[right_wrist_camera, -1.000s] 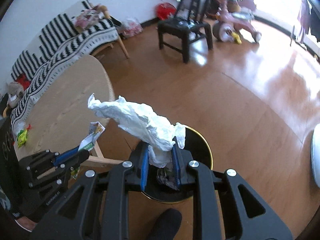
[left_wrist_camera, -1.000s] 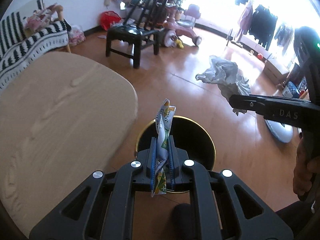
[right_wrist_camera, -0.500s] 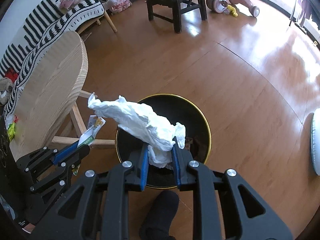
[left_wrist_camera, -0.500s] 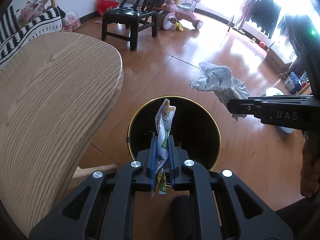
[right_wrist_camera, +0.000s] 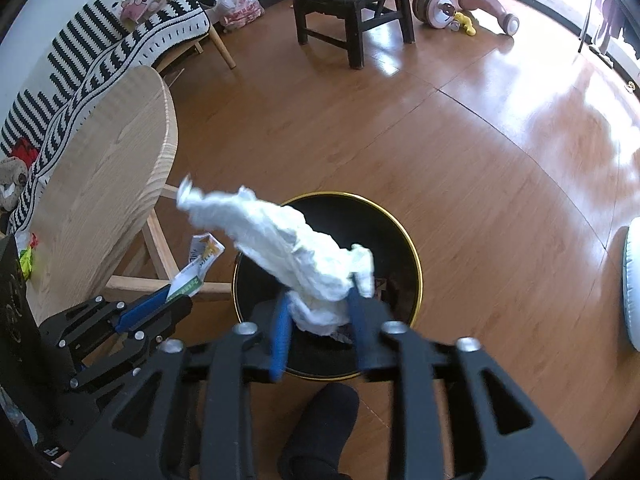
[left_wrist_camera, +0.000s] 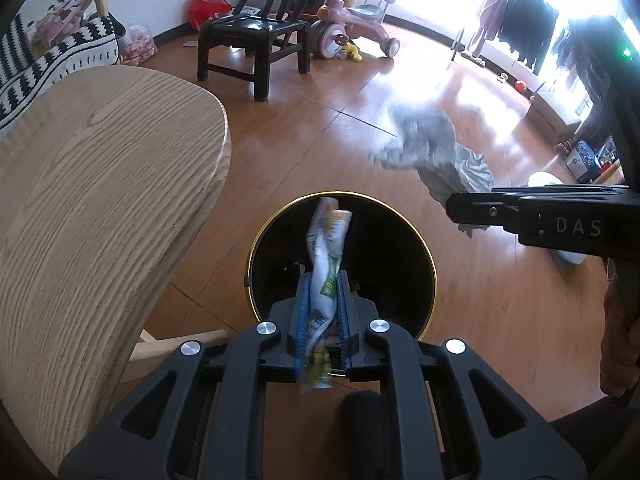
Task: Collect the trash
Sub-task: 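Open both tools over the bin to drop the items, then return both tools to the trash on the table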
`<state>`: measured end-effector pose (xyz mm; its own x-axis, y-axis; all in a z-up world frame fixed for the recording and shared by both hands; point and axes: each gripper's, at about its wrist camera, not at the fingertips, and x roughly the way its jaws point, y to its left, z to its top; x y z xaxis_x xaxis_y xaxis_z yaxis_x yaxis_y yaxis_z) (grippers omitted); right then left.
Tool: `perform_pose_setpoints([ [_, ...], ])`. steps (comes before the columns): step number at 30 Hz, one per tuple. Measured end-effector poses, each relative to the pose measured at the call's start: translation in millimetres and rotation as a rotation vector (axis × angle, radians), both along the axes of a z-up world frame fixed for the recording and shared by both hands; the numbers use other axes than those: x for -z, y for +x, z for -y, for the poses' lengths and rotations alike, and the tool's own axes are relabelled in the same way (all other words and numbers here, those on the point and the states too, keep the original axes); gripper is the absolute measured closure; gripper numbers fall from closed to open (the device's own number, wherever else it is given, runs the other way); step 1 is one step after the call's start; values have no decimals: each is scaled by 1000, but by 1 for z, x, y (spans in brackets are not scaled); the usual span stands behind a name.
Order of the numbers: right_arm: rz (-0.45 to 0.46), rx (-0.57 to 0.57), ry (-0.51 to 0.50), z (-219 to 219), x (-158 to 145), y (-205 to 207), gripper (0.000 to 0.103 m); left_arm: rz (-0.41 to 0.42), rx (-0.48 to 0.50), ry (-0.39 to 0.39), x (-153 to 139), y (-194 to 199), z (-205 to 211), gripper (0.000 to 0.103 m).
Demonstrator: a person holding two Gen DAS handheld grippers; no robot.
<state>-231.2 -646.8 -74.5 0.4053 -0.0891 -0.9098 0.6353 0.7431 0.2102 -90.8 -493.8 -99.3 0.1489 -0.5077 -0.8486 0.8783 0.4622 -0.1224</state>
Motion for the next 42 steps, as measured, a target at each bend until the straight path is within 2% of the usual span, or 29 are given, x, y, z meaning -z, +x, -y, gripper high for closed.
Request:
perform_pose_setpoints([
  [1, 6, 5, -7, 1, -2, -1, 42, -4, 1, 2, 0, 0, 0, 91],
  [2, 15, 9, -15, 1, -4, -1, 37, -8, 3, 3, 0, 0, 1, 90],
  [4, 24, 10, -20, 1, -7, -2, 37, -5, 5, 0, 0, -1, 1, 74],
  [6, 31, 12, -18, 1, -9, -2, 37, 3, 6, -10, -3, -2, 1, 63],
  [14, 33, 9, -26, 0, -11, -1, 36, 33, 10, -25, -11, -8, 0, 44],
  [15, 36, 8, -32, 0, -13, 0, 35, 37, 10, -27, -12, -7, -2, 38],
  [17, 44, 5, -47, -2, -17, 2, 30, 53, 6, -39, -19, -7, -7, 32],
  [19, 59, 5, -69, -8, -25, 6, 25, 73, 2, -45, -26, -5, -15, 21],
  [24, 135, -5, -154, -27, -58, 28, 17, 133, -36, -81, -54, 7, -49, 10],
  [29, 213, -114, -183, -72, -83, 74, 11, 169, -164, -93, -76, 49, -113, 10],
  [33, 230, -207, -164, -115, -88, 121, 11, 195, -293, -82, -86, 89, -171, 9],
  [42, 248, -436, -122, -253, -93, 248, 10, 250, -683, -28, -94, 187, -347, 8],
])
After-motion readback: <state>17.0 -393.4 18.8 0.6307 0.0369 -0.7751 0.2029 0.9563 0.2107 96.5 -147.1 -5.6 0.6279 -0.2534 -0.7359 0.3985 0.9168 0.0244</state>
